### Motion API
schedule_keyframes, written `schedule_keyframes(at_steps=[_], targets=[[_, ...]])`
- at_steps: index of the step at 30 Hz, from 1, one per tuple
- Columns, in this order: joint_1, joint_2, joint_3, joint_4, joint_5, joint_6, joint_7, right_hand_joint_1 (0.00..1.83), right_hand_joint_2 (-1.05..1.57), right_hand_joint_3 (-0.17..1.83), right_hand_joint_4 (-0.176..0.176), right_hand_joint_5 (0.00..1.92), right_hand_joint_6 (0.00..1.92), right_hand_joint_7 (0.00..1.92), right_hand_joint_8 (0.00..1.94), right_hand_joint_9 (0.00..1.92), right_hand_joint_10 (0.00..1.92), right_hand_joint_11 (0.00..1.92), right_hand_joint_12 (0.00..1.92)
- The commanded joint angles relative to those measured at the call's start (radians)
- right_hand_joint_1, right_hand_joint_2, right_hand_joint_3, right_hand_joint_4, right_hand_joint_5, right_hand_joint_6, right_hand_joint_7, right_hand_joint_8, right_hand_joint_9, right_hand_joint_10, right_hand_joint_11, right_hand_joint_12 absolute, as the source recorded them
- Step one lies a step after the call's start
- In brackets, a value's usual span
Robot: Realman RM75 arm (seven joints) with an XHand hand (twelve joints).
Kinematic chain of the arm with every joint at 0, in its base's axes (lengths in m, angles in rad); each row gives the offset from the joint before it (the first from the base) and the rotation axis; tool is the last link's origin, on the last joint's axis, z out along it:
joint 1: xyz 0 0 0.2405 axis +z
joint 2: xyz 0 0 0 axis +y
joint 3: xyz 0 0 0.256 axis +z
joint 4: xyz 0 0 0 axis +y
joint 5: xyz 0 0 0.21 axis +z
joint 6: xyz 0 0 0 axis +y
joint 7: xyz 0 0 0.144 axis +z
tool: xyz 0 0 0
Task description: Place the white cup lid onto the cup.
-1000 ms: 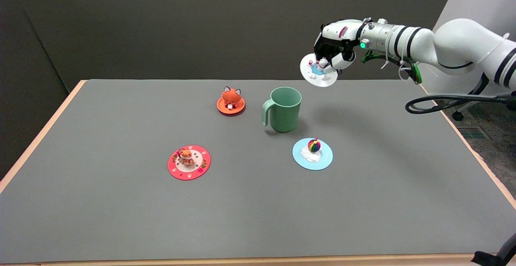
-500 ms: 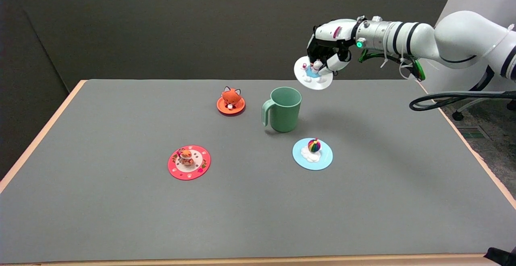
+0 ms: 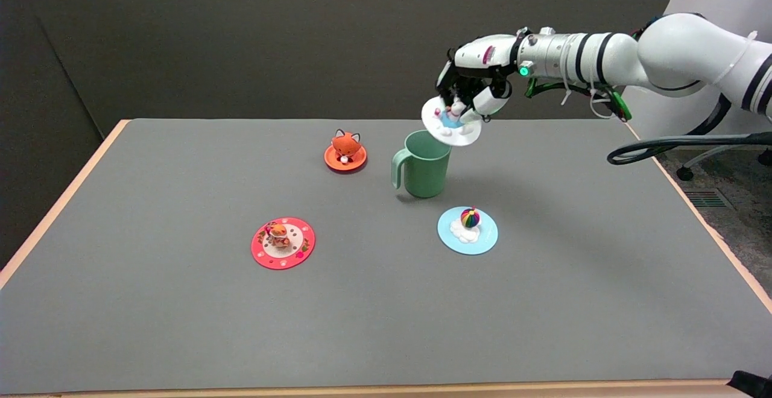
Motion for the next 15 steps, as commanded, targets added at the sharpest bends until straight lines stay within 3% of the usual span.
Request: schedule_keyframes(at_steps=[1, 15], targets=[[-0.016, 0.006, 0.043, -0.093, -0.5, -0.04, 0.449, 0.99, 1.04, 0.23, 0.176, 0.9, 1.11, 1.17, 0.34, 1.17, 0.4, 0.9, 1.22], [-0.021, -0.008, 0.057, -0.099, -0.5, -0.018, 0.449, 0.98, 1.07, 0.21, 0.176, 0.86, 1.17, 1.15, 0.39, 1.14, 0.45, 0.88, 1.26]])
